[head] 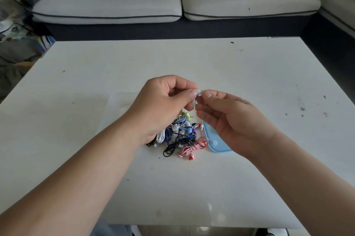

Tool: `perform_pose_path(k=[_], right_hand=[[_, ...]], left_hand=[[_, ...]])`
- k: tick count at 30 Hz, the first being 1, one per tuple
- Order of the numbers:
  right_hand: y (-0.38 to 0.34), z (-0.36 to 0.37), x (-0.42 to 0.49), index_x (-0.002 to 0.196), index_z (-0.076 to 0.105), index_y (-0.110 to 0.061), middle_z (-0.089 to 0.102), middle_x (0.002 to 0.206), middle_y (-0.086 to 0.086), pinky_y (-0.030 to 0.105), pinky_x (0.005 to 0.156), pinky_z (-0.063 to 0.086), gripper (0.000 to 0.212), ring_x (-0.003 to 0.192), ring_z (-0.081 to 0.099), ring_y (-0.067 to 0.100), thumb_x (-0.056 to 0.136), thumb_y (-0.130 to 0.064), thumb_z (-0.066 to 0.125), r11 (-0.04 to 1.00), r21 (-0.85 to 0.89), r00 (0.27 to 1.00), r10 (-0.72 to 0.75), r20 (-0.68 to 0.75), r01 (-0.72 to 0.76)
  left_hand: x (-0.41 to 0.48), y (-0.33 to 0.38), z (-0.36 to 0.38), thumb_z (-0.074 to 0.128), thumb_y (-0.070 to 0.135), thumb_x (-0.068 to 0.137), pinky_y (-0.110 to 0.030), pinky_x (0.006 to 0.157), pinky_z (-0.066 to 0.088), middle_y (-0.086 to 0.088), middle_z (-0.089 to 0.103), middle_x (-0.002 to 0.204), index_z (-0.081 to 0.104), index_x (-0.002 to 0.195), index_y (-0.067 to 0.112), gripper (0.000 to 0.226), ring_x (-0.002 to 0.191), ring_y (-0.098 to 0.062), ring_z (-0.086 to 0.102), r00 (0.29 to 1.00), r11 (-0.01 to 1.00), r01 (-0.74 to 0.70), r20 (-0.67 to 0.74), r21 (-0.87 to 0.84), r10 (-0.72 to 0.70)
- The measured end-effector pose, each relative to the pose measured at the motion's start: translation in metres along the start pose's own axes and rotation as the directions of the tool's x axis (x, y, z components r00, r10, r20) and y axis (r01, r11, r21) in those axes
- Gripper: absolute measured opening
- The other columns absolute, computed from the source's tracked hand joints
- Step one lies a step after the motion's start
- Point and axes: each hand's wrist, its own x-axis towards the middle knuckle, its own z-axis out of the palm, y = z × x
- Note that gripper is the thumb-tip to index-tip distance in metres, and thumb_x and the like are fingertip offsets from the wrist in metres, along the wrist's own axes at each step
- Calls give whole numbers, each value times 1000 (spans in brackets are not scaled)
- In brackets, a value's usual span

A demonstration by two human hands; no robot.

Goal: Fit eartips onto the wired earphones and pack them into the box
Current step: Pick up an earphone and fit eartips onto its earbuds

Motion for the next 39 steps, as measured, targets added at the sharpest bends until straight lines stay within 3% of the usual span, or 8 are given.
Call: perform_pose_path(k=[11,17,23,29,32,36,39], right_hand=[[3,10,-2,91,68,3,75,87,12,25,69,60,14,72,70,18,98,-2,57,993,3,992,-118,33,118],[6,12,-4,99,68,8,72,93,25,31,73,61,14,82,69,32,99,-3,61,959,-153,969,-246,-34,239],[3,11,-8,96,71,7,74,89,24,32,73,61,11,79,69,31,96,-2,64,933,-208,951,-307,-32,295],[-12,4,-10,99,67,-1,73,87,16,29,64,59,7,67,69,24,96,-5,62,984,-75,986,-163,19,164],[-10,-1,-7,109,68,0,72,91,16,29,65,59,19,70,67,23,95,-11,63,991,-90,993,-98,60,103],[-8,-5,-4,107,70,1,72,90,15,28,64,59,32,72,67,22,85,-22,70,991,-132,998,-30,46,36],[-4,-7,-2,110,73,-2,73,99,15,38,81,60,35,87,71,25,97,-32,63,973,-230,999,33,24,-26]], left_hand=[[-5,2,1,71,11,96,-16,60,48,-5,74,74,74,99,17,7,69,-11,68,997,998,-59,-57,-39,56],[-9,2,6,73,14,94,-23,67,53,-5,75,75,74,97,16,4,70,-11,70,994,996,-83,-68,-30,80],[-11,5,4,71,11,96,-17,60,48,-8,74,77,74,98,14,5,68,-11,67,996,992,-72,-62,-103,66],[-9,4,6,68,8,97,-21,54,44,-11,71,77,72,103,8,7,66,-14,63,1000,977,1,-12,-213,-3],[-9,4,6,67,5,97,-22,52,42,-12,70,76,71,102,7,7,63,-13,60,1000,969,11,20,-246,-7],[-10,3,6,65,2,98,-22,51,41,-9,69,72,70,101,5,6,61,-12,59,999,966,36,48,-258,-24],[-10,3,5,65,1,98,-22,52,42,-12,71,81,69,107,5,11,63,-12,60,998,958,41,46,-285,-29]])
